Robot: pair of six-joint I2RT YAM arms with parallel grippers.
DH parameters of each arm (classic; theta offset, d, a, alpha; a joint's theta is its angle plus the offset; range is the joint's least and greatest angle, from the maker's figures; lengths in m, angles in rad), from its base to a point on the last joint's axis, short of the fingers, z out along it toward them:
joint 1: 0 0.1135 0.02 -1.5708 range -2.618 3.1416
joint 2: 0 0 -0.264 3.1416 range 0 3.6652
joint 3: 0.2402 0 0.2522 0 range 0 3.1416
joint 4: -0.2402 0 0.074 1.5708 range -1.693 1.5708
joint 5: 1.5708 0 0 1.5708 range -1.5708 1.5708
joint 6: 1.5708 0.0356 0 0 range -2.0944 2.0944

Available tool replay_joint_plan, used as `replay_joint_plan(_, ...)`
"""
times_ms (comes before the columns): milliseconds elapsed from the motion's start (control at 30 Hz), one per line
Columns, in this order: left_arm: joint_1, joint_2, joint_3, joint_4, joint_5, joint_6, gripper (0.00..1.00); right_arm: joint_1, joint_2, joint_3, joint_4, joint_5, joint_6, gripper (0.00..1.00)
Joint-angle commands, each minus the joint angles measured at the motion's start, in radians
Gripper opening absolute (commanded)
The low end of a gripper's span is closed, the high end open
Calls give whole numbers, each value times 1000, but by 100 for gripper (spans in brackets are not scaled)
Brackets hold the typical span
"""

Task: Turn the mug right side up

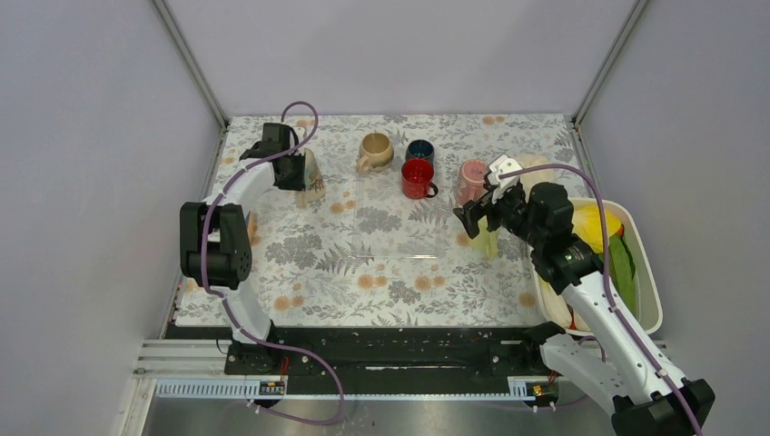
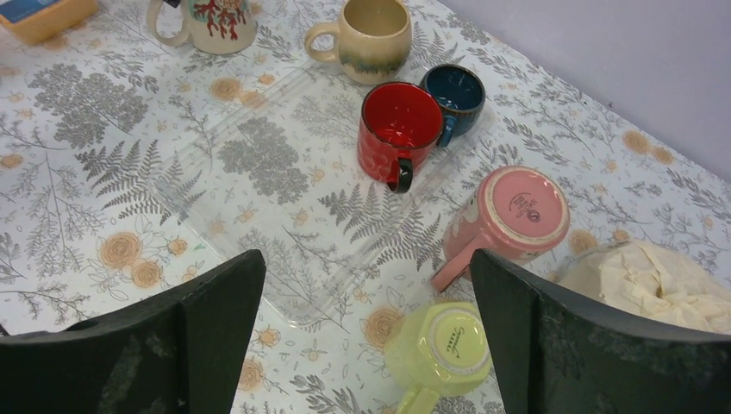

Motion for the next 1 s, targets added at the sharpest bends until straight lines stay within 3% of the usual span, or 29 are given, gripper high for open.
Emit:
replay_joint_plan(0, 30, -67, 113, 4, 129, 5, 0, -7, 37, 19, 63, -68, 59, 97)
replay_joint_plan(167, 53, -134, 185, -7, 283, -48, 0, -7, 151, 109, 67, -192, 168, 96)
replay_joint_plan(400, 65, -246, 151, 168, 527, -246, 0, -7, 317, 242, 149, -365, 420, 93)
replay_joint_plan(700, 65, -395, -180, 750, 754, -682, 0, -6, 458, 210, 526, -494, 784, 87)
replay_joint_plan(967, 41, -422, -352, 1082, 753, -911, 0, -4, 595, 171, 779, -496, 1005, 82)
